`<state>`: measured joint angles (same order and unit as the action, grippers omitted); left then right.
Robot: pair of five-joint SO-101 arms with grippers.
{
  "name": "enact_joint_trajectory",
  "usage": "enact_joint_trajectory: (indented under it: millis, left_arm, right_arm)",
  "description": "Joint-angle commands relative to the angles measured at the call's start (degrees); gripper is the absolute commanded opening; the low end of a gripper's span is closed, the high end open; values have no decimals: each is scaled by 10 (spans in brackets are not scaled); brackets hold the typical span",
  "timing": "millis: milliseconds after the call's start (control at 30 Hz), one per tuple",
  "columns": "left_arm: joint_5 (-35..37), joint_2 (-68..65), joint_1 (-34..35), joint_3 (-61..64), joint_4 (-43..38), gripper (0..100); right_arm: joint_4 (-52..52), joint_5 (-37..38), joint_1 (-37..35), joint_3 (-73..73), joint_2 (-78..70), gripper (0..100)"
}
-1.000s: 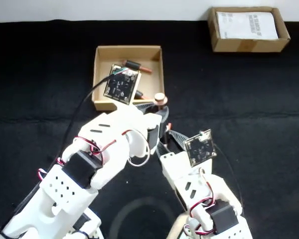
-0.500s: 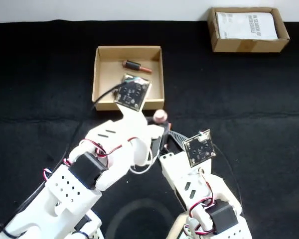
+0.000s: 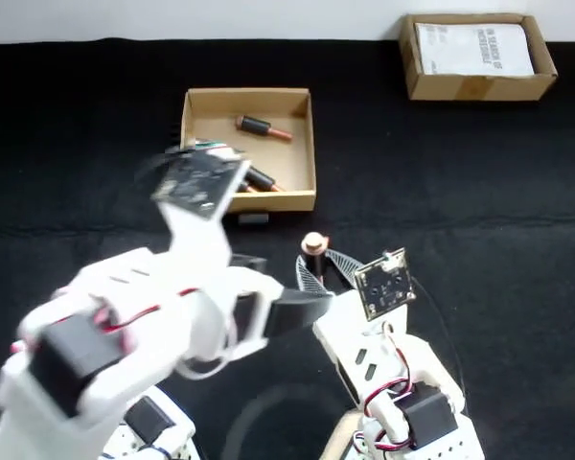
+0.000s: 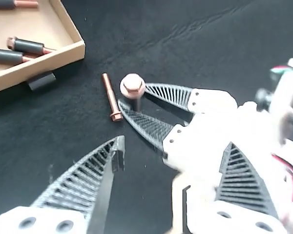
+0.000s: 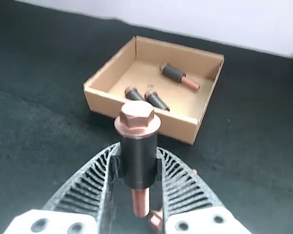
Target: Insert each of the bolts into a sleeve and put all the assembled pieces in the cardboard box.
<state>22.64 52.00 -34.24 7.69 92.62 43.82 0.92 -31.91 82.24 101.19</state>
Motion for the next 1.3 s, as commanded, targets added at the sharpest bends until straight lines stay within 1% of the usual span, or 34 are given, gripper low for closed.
enact_joint_trajectory:
  millis: [0, 133, 267, 333, 467, 600, 700, 800, 833, 967, 1100, 1267]
  left_arm:
    - [-1, 2, 70, -85, 56, 308]
    - [-3, 30, 203, -111, 67, 308]
    - [0, 90, 335, -81, 63, 308]
    - [1, 125, 391, -50, 43, 308]
    - [1, 212, 499, 76, -15, 308]
    - [1, 316, 585, 275, -121, 308]
    - [2, 411, 617, 436, -202, 308]
    - [2, 517, 620, 591, -287, 308]
    - [2, 537, 620, 625, -311, 308]
    - [1, 511, 636, 691, -368, 308]
    - [-1, 519, 638, 736, -407, 308]
    - [0, 519, 639, 785, -429, 308]
  right_arm:
    - [-52, 49, 7, -23, -41, 6]
    - [-103, 82, 7, -99, -153, 6]
    - [-148, 120, 7, -197, -305, 6]
    - [-162, 144, 7, -255, -381, 6]
    - [-187, 198, 7, -371, -534, 6]
    - [-232, 263, 7, -473, -695, 6]
    - [-255, 302, 12, -554, -799, 6]
    - [-284, 330, 16, -633, -897, 6]
    - [-295, 339, 18, -657, -931, 6]
    - [-333, 360, 29, -753, -1057, 6]
    - [-342, 371, 41, -842, -1173, 6]
    - [-338, 457, 44, -913, -1305, 6]
